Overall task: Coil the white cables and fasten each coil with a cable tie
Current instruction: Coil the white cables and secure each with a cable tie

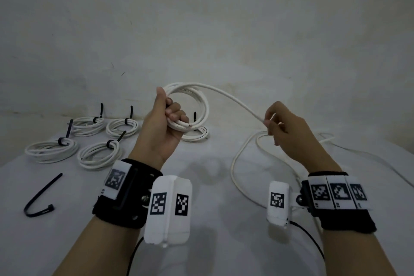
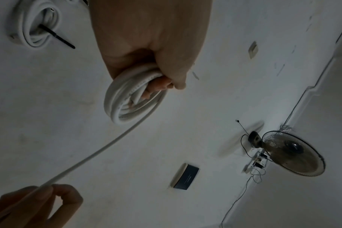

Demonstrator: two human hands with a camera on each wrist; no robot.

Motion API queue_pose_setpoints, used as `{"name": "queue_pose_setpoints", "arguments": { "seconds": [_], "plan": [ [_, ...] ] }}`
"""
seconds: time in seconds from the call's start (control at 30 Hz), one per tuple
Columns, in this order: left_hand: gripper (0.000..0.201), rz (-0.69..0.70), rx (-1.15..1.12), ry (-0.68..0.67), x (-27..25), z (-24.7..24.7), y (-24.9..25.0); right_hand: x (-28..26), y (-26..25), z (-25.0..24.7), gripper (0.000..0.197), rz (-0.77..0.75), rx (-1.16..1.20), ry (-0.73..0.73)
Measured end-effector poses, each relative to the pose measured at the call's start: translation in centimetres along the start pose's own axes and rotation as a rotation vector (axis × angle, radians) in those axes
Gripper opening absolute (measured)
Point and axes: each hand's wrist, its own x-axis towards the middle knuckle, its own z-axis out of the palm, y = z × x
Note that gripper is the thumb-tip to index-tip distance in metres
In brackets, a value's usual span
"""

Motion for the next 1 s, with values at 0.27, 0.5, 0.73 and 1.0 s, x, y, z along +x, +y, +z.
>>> {"name": "queue_pose_setpoints", "arguments": {
  "seconds": [0.27,0.5,0.73,1.0],
  "plan": [
    [0.040,0.191,0.030,0.075,0.0,0.2,0.5,-0.3,-4.1,-0.4,0.033,-0.062,-0.034,-0.226],
    [0.039,0.214,0.228,0.012,-0.8,1.2,-0.8,-1.2,-8.4,-0.5,0.023,-0.157,-0.030,-0.459],
    [0.046,0.089,0.719,-0.244,-2.5,1.7,-3.3,-1.5,-10.0,-0.5,0.011,-0.289,0.119,-0.224],
    [0.052,-0.085,0.727,-0.357,-3.3,2.2,-3.9,-0.5,-8.3,0.2,0.008,-0.336,0.100,0.162]
  ]
}}
